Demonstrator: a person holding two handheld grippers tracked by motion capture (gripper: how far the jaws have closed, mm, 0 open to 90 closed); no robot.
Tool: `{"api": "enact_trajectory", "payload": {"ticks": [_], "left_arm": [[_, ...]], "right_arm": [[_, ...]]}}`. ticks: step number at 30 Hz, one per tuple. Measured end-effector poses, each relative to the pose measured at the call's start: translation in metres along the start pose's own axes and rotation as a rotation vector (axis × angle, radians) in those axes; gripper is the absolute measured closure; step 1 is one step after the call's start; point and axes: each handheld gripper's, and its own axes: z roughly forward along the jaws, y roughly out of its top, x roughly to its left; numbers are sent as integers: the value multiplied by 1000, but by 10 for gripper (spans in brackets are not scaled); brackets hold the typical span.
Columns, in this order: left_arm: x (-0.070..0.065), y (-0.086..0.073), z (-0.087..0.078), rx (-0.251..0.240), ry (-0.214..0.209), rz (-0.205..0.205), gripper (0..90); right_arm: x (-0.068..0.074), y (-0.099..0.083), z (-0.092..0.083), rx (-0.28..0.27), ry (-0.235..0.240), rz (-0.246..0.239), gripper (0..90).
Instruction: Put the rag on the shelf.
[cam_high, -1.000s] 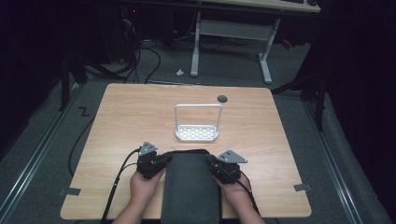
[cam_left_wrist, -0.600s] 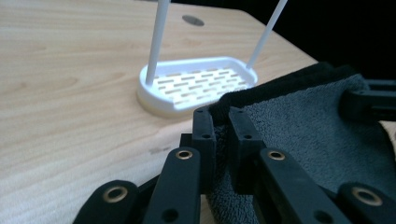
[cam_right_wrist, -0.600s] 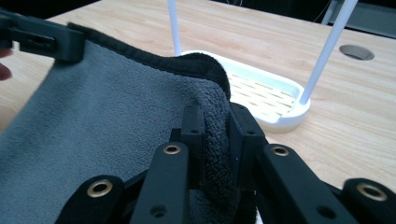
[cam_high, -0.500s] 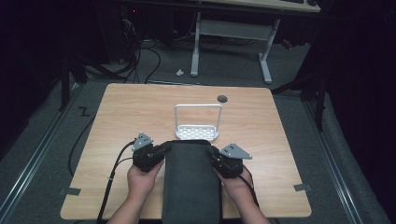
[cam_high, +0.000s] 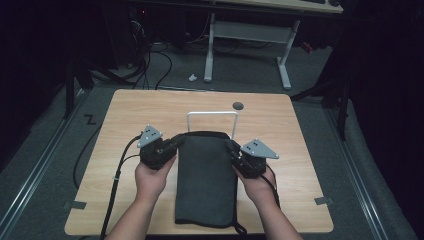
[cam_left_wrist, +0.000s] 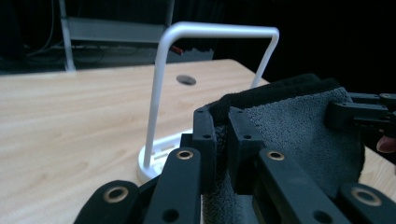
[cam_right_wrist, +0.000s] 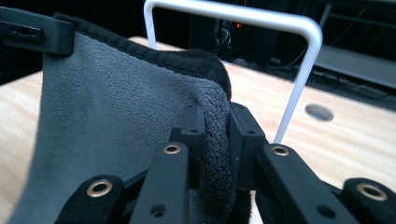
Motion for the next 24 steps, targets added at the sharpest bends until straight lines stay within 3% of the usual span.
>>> {"api": "enact_trajectory", "payload": {"ticks": [10,24], "left_arm": [[-6,36,-7,-61,4,41,834],[-12,73,-13,-125,6,79,836]], "right_arm": [[-4,30,-7,-79,-14,-8,789],[-8,66,-16,-147,-31,-32,790]]}}
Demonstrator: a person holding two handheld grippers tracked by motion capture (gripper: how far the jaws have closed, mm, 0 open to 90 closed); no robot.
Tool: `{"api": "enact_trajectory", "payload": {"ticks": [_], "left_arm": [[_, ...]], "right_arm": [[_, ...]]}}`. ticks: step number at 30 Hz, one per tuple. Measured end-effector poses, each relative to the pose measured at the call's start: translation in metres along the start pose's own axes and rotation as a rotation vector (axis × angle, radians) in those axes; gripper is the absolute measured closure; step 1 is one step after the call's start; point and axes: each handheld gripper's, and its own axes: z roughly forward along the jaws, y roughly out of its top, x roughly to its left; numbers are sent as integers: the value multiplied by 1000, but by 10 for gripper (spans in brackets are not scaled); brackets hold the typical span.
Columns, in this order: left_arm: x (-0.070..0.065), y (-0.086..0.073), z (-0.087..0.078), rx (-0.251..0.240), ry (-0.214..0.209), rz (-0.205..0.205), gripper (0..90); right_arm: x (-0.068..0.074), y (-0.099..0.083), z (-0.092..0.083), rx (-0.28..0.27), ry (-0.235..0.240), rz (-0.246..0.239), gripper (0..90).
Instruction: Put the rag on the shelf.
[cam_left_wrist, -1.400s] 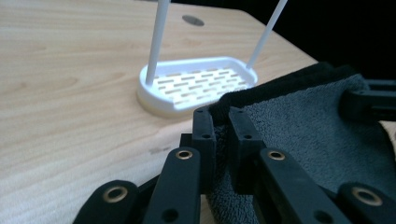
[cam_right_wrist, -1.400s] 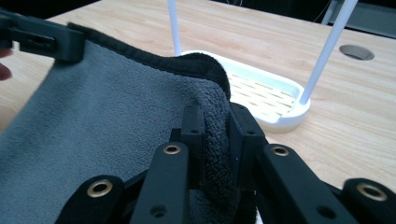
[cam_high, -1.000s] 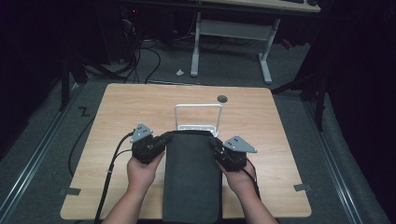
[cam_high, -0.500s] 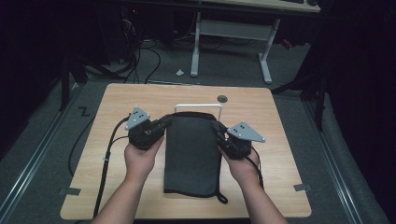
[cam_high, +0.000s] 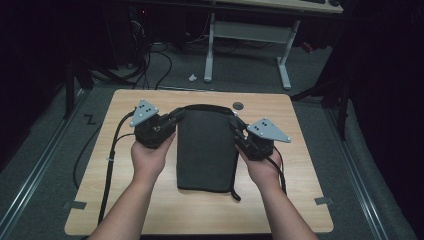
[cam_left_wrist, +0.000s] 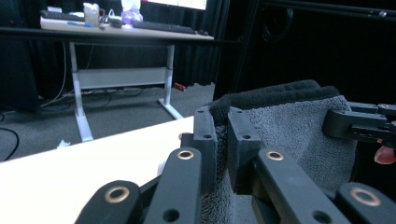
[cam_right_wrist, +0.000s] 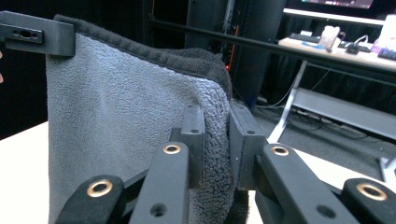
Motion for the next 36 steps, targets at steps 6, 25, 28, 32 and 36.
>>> {"api": "enact_trajectory", "payload": {"ticks": [6,25,28,32,36], "left_arm": [[0,17,0,-25,1,17,837],[26,57,35,-28,36,80,836],[35,59,46,-24,52,76,836],[46,61,62,-25,74,85,835],[56,58,81,13,113,104,835]], "right_arm": [[-2,16,-2,-28,-10,-17,790],[-31,54,33,-30,-8,7,789],[-38,57,46,-21,-1,5,789],[-49,61,66,-2,-7,-4,789],[-58,60,84,15,-9,-3,789]]}}
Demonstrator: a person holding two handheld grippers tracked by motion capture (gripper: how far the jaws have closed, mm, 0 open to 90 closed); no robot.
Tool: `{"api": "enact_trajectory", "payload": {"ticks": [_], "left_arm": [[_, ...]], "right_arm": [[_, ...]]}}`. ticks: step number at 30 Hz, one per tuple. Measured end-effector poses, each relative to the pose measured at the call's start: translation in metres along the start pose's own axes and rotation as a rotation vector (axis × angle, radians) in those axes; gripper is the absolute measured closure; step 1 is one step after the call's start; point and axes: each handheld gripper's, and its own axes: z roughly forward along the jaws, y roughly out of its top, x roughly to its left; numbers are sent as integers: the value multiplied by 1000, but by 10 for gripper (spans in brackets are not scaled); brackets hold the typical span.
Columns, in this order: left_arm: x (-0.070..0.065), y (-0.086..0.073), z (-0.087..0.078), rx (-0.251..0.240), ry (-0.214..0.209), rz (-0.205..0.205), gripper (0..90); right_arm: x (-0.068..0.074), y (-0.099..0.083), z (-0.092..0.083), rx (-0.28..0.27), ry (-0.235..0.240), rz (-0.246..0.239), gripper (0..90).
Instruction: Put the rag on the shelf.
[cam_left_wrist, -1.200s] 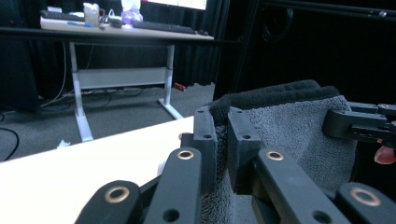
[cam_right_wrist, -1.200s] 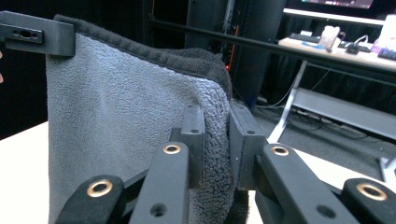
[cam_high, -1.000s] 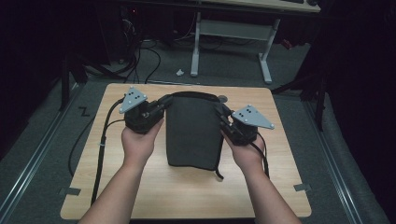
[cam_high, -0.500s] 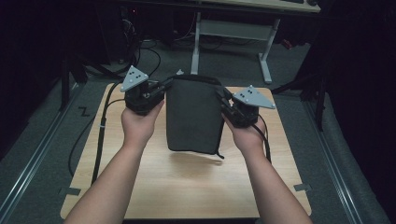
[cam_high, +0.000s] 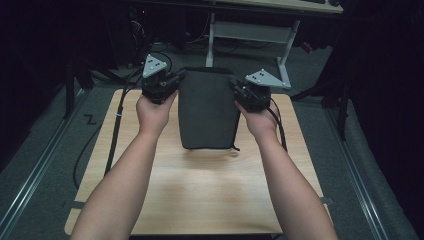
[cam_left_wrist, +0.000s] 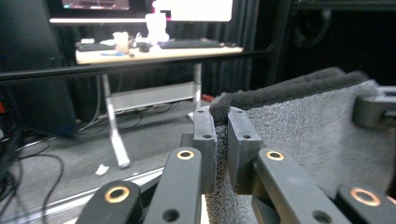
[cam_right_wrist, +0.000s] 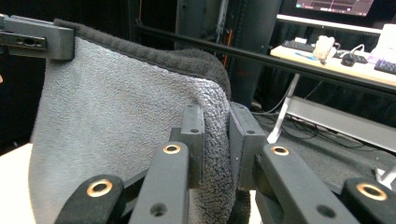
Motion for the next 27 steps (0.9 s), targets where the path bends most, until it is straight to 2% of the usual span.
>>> {"api": "enact_trajectory", "payload": {"ticks": [3,5,6,9,11,13,15,18,21,27], "left_arm": [[6,-6,15,41,19,15,836],[9,-11,26,95,33,43,836],[10,-14,31,109,36,48,836],[13,-26,42,154,34,35,836],[14,-35,49,197,32,29,838],[14,-47,56,251,27,35,844],[16,-58,58,266,8,15,844],[18,-73,59,286,-22,-23,845],[18,-80,58,283,-41,-54,845],[13,-84,59,306,-56,-57,845]], "right_arm": [[-6,-7,14,23,5,-10,786],[-10,-12,22,46,11,-11,786],[-12,-15,26,57,9,-27,786],[-16,-23,34,82,9,-44,786],[-19,-31,40,117,11,-58,786],[-22,-39,44,148,18,-45,788],[-24,-48,48,176,22,-46,790],[-29,-55,48,170,53,20,793],[-29,-56,47,175,58,9,794],[-31,-59,45,206,44,13,798]]}}
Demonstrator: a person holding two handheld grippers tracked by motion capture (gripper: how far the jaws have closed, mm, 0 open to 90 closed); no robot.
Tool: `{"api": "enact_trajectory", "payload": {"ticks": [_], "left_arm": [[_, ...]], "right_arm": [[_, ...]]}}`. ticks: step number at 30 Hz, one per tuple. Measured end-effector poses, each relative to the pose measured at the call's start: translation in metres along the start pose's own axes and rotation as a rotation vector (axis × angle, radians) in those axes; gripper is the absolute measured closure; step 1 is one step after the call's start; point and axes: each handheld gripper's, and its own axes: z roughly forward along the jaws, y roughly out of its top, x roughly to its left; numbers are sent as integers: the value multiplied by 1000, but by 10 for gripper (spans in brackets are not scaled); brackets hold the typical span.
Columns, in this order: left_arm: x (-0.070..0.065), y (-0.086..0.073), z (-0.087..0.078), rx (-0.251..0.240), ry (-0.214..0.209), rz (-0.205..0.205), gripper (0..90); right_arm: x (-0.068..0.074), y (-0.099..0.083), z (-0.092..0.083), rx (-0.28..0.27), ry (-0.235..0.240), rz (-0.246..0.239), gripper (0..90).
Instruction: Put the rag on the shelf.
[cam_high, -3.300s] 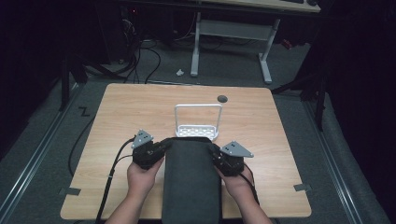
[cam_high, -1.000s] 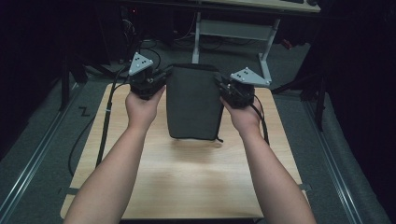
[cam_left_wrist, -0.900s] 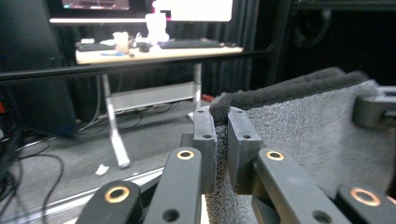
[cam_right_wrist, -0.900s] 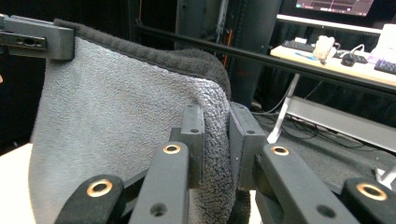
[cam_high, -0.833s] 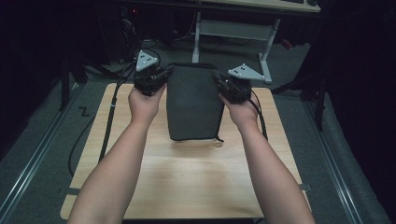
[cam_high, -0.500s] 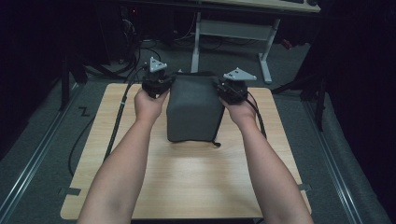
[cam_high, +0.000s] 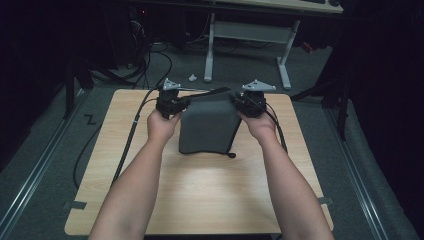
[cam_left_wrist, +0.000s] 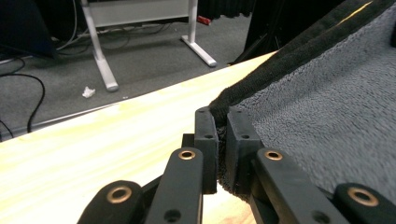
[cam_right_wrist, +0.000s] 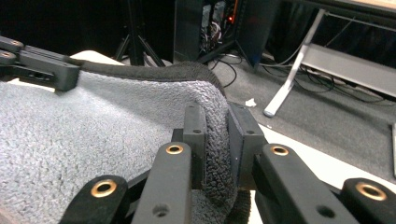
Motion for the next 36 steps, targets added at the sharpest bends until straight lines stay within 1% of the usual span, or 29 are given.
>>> {"api": "enact_trajectory", "payload": {"ticks": [2,4,6,7,11,13,16,18,21,23,24,27,33,35,36], "left_arm": [[-1,-1,1,12,-2,3,845],[-1,-3,2,23,-3,0,845],[1,-7,4,36,-5,-7,846],[1,-8,4,41,-6,-7,846],[6,-18,7,46,-29,-32,846],[7,-22,9,55,-38,-44,846],[8,-26,10,63,-49,-44,846],[7,-28,11,63,-53,-47,846],[8,-29,12,64,-59,-51,846],[7,-32,13,73,-59,-50,847],[7,-33,13,70,-60,-52,846],[7,-41,16,73,-67,-67,847],[5,-51,19,87,-71,-73,846],[7,-54,19,92,-69,-78,846],[8,-56,18,97,-66,-80,847]], "right_arm": [[-2,-4,1,12,2,20,798],[-4,-7,2,21,1,20,796],[-4,-13,5,37,13,30,795],[-5,-14,6,36,16,33,793],[-8,-18,8,24,41,94,782],[-10,-20,8,25,49,111,782],[-12,-22,9,24,65,134,788],[-14,-24,9,20,75,143,794],[-14,-26,8,17,87,141,807],[-13,-28,9,28,82,128,812],[-13,-30,9,34,81,126,816],[-13,-34,12,45,70,124,818],[-17,-46,19,74,80,172,803],[-18,-50,21,83,69,184,803],[-18,-53,22,89,71,189,803]]}}
